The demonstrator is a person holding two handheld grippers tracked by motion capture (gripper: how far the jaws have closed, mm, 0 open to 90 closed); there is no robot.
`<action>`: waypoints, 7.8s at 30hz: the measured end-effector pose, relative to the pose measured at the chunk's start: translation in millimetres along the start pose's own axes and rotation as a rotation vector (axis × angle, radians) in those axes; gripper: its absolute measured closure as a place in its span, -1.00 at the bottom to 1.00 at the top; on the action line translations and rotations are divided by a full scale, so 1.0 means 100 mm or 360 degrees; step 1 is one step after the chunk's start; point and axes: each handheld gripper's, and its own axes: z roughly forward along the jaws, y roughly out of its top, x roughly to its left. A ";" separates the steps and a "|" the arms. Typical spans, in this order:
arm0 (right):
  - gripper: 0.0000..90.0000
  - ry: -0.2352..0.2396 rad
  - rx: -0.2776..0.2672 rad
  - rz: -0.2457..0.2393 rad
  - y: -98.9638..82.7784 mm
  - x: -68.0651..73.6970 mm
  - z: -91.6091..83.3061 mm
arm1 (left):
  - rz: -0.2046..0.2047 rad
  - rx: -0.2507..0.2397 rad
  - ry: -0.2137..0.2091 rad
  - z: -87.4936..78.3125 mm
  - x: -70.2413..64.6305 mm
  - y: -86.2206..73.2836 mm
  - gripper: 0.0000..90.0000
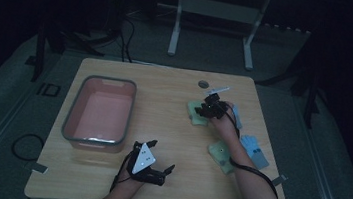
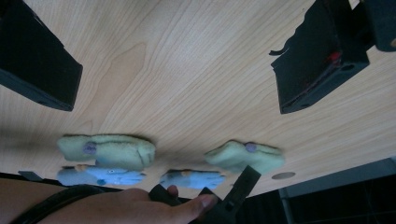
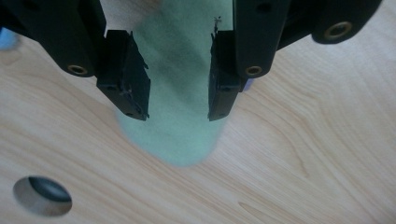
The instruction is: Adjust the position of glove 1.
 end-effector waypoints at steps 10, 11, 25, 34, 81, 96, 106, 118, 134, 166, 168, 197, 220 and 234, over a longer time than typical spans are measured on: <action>0.52 -0.0008 0.0044 0.0046 -0.07 0.00 0.14 | -0.0002 0.0000 -0.0001 0.00 0.00 0.00 -0.98; 0.56 -0.0013 0.0046 0.0043 -0.07 0.01 0.14 | -0.0005 0.0000 -0.0003 0.00 0.00 0.00 -0.98; 0.92 -0.0117 0.0013 0.0123 0.01 0.17 -0.04 | -0.0007 0.0002 -0.0002 0.01 0.00 0.00 -0.98; 0.92 -0.0131 -0.0080 0.0165 0.08 0.41 -0.50 | -0.0005 0.0006 0.0001 0.01 0.00 0.00 -0.98; 0.79 -0.0072 -0.0026 0.0296 -0.83 1.58 -0.50 | 0.0015 0.0001 -0.0011 0.00 -0.01 0.00 -0.98; 0.37 -0.0015 -0.0059 0.0159 -0.76 1.48 -0.69 | 0.0009 0.0002 -0.0017 0.01 -0.02 0.00 -0.98; 0.40 0.0036 -0.0107 0.0042 -0.72 1.22 -0.95 | 0.0006 0.0002 -0.0018 0.01 -0.01 0.00 -0.98; 0.42 0.0033 -0.0138 -0.0107 -0.94 0.82 -1.36 | 0.0011 0.0001 -0.0014 0.01 -0.02 0.00 -0.98; 0.43 0.0067 -0.0049 -0.0123 -1.33 0.42 -1.43 | 0.0019 0.0003 -0.0008 0.01 -0.02 0.00 -0.98; 0.93 -0.0091 -0.0081 0.0054 -1.27 0.58 -1.47 | 0.0028 0.0001 -0.0005 0.01 -0.03 0.00 -0.98; 0.93 -0.0117 -0.0115 0.0099 -1.20 0.62 -1.56 | 0.0030 0.0003 -0.0005 0.01 -0.03 0.01 -0.98; 0.93 -0.0549 0.0026 0.0451 -1.27 0.95 -1.14 | 0.0027 -0.0001 -0.0010 0.01 -0.03 0.00 -0.98; 0.47 -0.0293 0.0039 0.0330 -1.30 0.77 -1.20 | 0.0030 0.0000 -0.0008 0.01 -0.03 0.00 -0.98; 0.51 -0.0047 -0.0012 -0.0033 -1.27 0.47 -1.45 | 0.0032 0.0003 -0.0006 0.01 -0.03 0.01 -0.98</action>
